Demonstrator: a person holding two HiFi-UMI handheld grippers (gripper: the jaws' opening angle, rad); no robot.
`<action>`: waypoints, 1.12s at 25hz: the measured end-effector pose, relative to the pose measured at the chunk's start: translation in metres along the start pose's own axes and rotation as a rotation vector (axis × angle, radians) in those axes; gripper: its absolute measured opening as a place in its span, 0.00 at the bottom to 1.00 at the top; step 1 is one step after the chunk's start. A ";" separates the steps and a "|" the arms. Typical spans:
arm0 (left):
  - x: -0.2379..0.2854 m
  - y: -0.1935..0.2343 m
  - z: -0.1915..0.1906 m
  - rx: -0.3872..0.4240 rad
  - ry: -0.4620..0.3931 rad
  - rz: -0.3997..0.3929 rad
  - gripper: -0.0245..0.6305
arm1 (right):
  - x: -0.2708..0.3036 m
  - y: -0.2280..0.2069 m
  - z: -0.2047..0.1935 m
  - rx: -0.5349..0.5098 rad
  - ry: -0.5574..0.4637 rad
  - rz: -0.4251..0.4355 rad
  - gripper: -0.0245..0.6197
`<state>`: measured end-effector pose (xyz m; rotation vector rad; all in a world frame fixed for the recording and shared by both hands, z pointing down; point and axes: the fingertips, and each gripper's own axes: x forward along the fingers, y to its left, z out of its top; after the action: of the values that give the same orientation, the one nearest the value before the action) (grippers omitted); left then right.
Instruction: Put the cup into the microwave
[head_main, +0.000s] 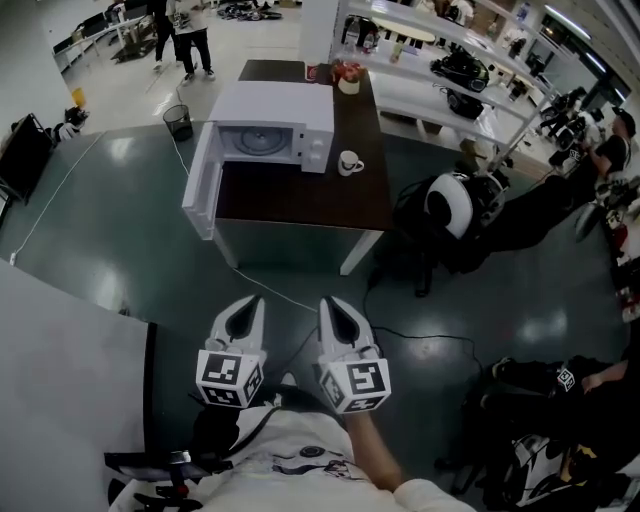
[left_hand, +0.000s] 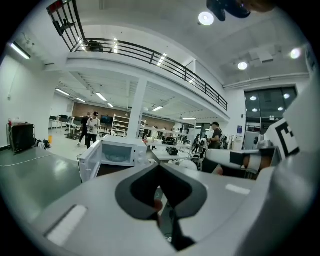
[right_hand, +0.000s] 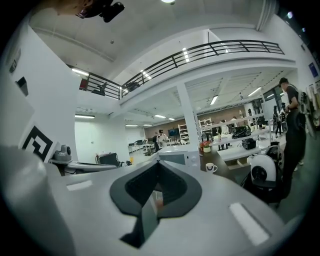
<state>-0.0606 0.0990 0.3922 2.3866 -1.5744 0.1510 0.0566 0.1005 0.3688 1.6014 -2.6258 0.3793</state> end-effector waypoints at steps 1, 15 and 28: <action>0.003 0.001 -0.001 -0.001 0.007 0.000 0.03 | 0.002 -0.001 -0.001 0.003 0.006 0.001 0.04; 0.092 0.045 0.025 -0.034 0.007 -0.084 0.03 | 0.084 -0.029 0.011 -0.013 0.034 -0.065 0.04; 0.156 0.102 0.048 -0.053 0.038 -0.146 0.03 | 0.166 -0.023 0.028 -0.005 0.040 -0.070 0.04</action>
<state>-0.0947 -0.0900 0.4007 2.4322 -1.3642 0.1222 0.0023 -0.0609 0.3729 1.6608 -2.5326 0.3966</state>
